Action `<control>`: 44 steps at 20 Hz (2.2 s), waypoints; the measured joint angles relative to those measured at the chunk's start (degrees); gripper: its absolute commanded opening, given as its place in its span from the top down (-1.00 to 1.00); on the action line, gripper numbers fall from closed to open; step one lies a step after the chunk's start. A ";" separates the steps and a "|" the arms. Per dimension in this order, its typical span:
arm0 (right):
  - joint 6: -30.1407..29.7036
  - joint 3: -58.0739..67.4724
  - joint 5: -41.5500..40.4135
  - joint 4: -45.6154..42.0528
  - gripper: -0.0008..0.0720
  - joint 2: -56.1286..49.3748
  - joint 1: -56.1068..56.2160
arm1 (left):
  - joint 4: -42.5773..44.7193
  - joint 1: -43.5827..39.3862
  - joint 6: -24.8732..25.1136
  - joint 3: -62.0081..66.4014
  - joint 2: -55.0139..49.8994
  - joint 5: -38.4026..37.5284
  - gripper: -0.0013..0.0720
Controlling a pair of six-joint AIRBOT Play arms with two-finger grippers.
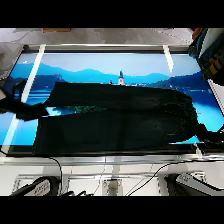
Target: Fold the clothes and pants, and hang the long-sleeved shirts on hangers.
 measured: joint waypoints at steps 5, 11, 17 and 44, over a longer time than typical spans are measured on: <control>-0.11 0.00 0.39 0.11 0.86 0.13 -0.02 | 1.73 15.61 0.11 -9.31 3.19 -1.86 -0.48; -0.13 0.00 0.44 0.11 0.86 0.13 0.00 | 2.10 30.97 6.78 -20.11 4.20 1.42 -0.77; 0.20 0.00 0.85 0.20 0.86 0.13 -0.02 | -0.48 34.64 15.10 -28.39 2.25 7.98 -0.44; 11.61 15.43 0.92 -0.04 0.86 18.01 11.47 | -52.87 14.21 32.09 -5.44 -1.60 35.87 0.93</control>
